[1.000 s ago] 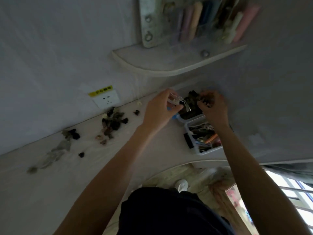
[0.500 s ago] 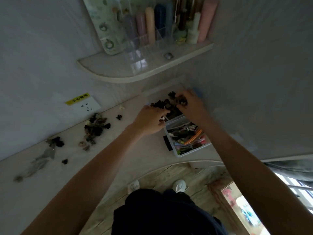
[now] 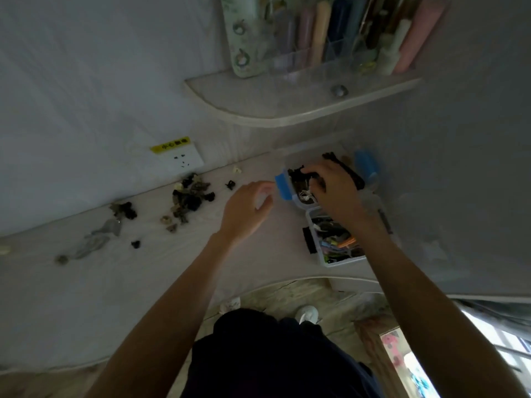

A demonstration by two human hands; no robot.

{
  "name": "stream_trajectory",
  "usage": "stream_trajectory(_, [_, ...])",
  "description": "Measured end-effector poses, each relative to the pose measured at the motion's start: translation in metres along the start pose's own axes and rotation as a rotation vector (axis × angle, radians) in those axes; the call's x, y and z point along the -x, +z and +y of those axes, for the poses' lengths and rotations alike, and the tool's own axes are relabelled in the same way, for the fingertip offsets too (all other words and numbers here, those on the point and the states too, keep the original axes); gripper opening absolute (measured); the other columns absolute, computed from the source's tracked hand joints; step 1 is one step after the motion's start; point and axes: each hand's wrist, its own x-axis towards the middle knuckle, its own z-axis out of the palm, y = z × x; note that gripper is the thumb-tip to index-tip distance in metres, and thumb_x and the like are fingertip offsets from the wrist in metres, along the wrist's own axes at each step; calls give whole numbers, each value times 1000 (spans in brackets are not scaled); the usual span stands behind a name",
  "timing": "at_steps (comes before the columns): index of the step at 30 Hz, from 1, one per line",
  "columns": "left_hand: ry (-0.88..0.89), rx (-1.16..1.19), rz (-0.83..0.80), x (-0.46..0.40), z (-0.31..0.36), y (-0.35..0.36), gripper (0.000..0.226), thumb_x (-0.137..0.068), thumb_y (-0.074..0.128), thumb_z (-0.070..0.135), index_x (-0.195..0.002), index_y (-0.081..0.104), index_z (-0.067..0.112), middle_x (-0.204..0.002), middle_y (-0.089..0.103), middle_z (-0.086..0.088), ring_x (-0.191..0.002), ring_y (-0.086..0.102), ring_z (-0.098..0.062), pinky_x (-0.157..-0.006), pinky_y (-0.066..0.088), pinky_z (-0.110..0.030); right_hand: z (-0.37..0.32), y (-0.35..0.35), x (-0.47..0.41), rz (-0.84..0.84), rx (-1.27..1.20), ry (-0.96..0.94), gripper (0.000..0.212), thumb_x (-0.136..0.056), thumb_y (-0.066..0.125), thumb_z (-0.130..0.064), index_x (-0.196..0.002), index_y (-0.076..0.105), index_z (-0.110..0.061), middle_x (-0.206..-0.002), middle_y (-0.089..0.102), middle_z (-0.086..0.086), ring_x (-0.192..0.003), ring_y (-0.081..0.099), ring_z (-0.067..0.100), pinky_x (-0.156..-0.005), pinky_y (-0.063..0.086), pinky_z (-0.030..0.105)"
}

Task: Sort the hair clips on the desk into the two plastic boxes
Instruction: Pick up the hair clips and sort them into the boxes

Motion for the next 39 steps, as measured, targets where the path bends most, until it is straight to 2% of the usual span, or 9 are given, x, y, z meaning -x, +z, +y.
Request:
stream_trajectory(7, [-360, 52, 304, 71, -69, -55, 18, -92, 51, 24, -105, 63, 20, -90, 69, 0, -84, 63, -15, -77, 51, -30, -94, 86, 23, -259, -127, -134, 25, -91, 49, -9, -113, 60, -14, -114, 62, 7, -106, 54, 24, -90, 42, 31])
stream_trajectory(12, [-560, -208, 342, 121, -147, -94, 37, -82, 63, 18, -118, 57, 15, -118, 58, -10, -112, 49, -29, -98, 38, -37, -126, 162, 17, -496, -9, -81, 46, -88, 53, -14, -133, 44, -17, -142, 36, 13, -131, 30, 31, -108, 31, 41])
stream_trajectory(15, [-697, -316, 334, 144, -186, -113, 58, -77, 70, 28, -128, 49, 9, -127, 49, -20, -119, 42, -38, -103, 31, -43, -132, 195, 0, -491, 131, 32, 63, -86, 57, -21, -142, 28, -23, -152, 16, 15, -140, 12, 34, -112, 25, 48])
stream_trajectory(17, [-764, -220, 309, 155, -205, -124, 69, -76, 72, 30, -135, 41, 10, -134, 43, -20, -123, 40, -37, -105, 32, -44, -137, 212, -16, -485, 195, 133, 73, -84, 61, -26, -144, 20, -24, -154, 10, 15, -141, 8, 35, -110, 25, 50])
stream_trajectory(21, [-698, -56, 135, 152, -219, -121, 71, -78, 71, 33, -137, 36, 19, -133, 44, -9, -114, 51, -25, -96, 42, -36, -138, 225, -30, -511, 221, 178, 82, -78, 68, -34, -143, 19, -23, -148, 23, 15, -132, 23, 36, -104, 32, 48])
stream_trajectory(25, [-557, 12, 37, 131, -218, -105, 76, -74, 74, 32, -138, 35, 18, -129, 41, -9, -110, 50, -20, -93, 38, -24, -155, 240, -24, -535, 126, 132, 80, -73, 73, -32, -138, 27, -22, -134, 36, 16, -118, 32, 33, -90, 40, 41])
stream_trajectory(30, [-485, 65, -26, 90, -208, -91, 84, -71, 75, 27, -141, 30, 18, -129, 41, -15, -116, 45, -30, -98, 43, -42, -175, 255, -17, -535, 69, 151, 75, -75, 73, -32, -136, 31, -25, -125, 41, 15, -111, 42, 34, -86, 44, 43])
stream_trajectory(35, [-468, 41, -36, 69, -207, -96, 79, -77, 66, 21, -144, 23, 17, -135, 34, -16, -117, 46, -30, -96, 43, -39, -174, 256, -25, -507, 78, 177, 59, -70, 77, -32, -118, 47, -19, -118, 41, 16, -101, 50, 36, -84, 50, 43])
stream_trajectory(39, [-387, -11, -148, 58, -209, -102, 57, -76, 63, 22, -129, 43, 21, -125, 45, -11, -115, 48, -27, -87, 45, -34, -173, 257, -27, -495, 32, 186, 57, -70, 77, -26, -117, 48, -14, -119, 43, 16, -100, 52, 36, -84, 49, 43])
